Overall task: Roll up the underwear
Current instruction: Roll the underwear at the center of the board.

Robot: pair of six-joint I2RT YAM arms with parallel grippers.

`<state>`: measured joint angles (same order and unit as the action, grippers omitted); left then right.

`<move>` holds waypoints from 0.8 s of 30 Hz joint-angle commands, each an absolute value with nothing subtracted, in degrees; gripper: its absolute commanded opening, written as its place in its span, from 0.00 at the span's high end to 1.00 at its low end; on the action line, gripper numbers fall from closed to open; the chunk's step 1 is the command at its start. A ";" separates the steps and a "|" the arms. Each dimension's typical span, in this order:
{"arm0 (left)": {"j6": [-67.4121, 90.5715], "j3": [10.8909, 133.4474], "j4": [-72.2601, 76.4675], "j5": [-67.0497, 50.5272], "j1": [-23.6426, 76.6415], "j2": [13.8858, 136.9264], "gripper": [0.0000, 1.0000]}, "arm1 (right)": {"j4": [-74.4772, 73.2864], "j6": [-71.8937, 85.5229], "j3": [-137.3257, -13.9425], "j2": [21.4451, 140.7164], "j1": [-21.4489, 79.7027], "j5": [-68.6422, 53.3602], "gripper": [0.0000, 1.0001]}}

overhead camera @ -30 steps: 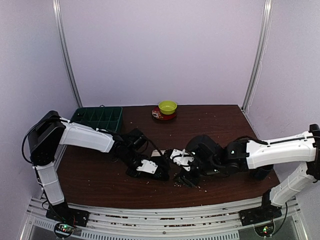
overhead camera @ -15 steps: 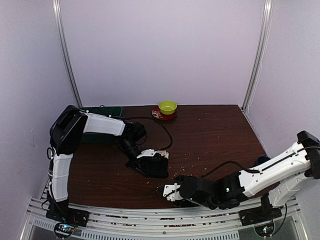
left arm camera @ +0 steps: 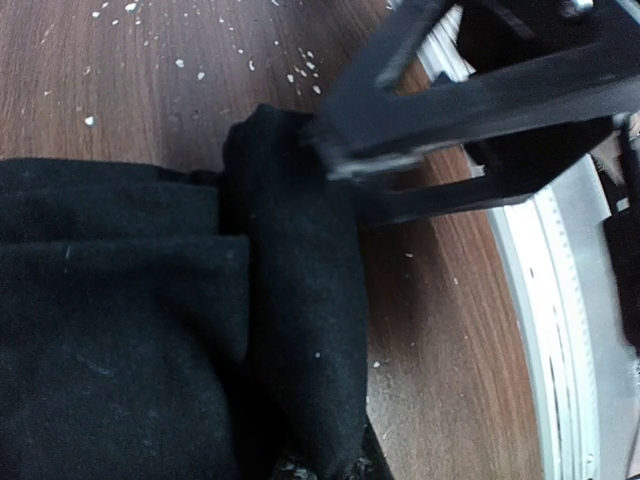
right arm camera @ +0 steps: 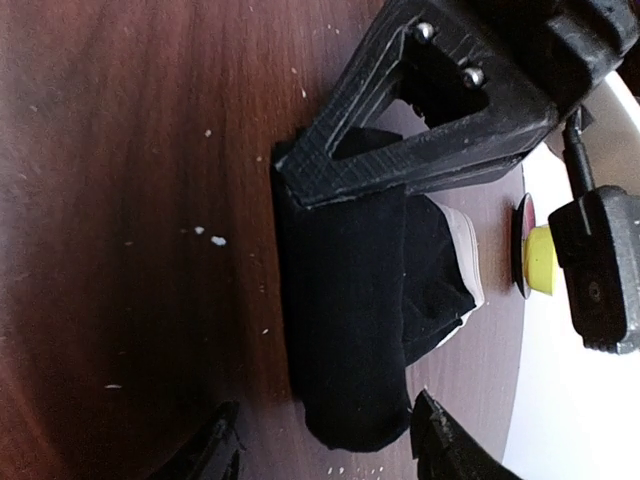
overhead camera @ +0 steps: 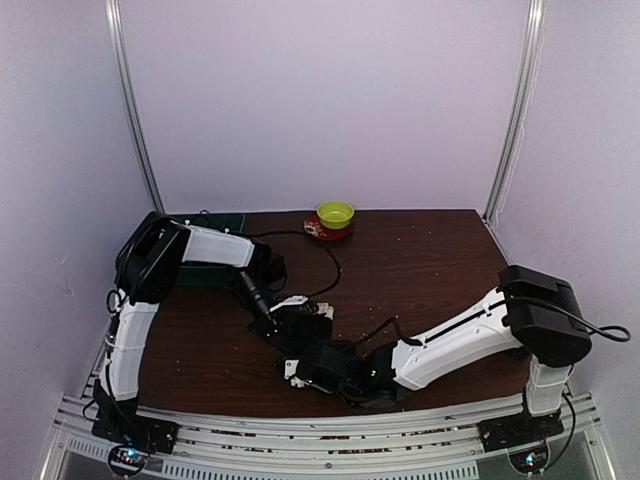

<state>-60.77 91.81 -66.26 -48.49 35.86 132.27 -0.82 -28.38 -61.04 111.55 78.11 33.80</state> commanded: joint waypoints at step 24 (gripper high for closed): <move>-61.23 95.00 -70.68 -42.01 34.28 137.86 0.84 | 1.06 -32.38 -64.79 118.74 75.72 29.71 0.92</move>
<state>-61.19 96.51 -74.24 -49.34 34.81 136.42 6.20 -35.55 -62.50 117.08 76.03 32.62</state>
